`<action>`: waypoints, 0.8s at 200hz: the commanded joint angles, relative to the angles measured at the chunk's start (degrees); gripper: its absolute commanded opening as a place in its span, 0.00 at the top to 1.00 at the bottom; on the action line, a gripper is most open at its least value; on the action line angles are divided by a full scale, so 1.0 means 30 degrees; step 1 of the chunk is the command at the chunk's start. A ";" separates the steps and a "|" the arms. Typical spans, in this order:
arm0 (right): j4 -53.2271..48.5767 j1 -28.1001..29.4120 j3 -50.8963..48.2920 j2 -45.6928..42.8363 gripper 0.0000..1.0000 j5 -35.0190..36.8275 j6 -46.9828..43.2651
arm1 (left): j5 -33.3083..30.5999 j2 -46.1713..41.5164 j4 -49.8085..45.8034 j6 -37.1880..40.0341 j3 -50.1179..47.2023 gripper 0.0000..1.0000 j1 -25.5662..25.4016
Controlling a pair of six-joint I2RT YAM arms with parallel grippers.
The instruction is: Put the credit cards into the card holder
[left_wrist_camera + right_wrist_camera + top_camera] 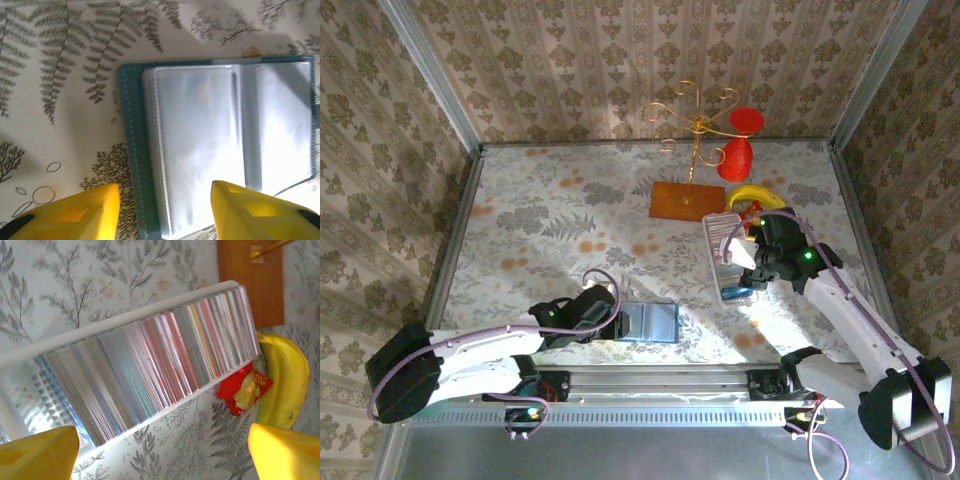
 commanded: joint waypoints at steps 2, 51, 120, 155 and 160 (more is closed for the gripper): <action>0.0549 0.0060 -0.0396 0.0445 0.10 -0.0303 -0.4232 | 0.0084 -0.0380 -0.1112 0.0699 0.0541 0.48 -0.0032; 0.2626 0.0747 -0.2210 0.1577 0.02 0.0290 -0.5744 | -0.0455 -0.1260 -0.0964 0.0113 0.0128 0.45 0.0001; 0.2994 0.1259 -0.2197 0.2578 0.00 0.1167 -0.5971 | -0.0232 -0.1245 -0.0455 -0.0295 -0.0545 0.45 0.0014; 0.3270 0.1398 -0.2418 0.3121 0.00 0.1142 -0.6065 | -0.0285 -0.1245 -0.0250 -0.0526 -0.0696 0.45 0.0045; 0.3402 0.1455 -0.2392 0.3265 0.00 0.1213 -0.5990 | -0.0291 -0.1245 -0.0235 -0.0559 -0.0689 0.45 0.0037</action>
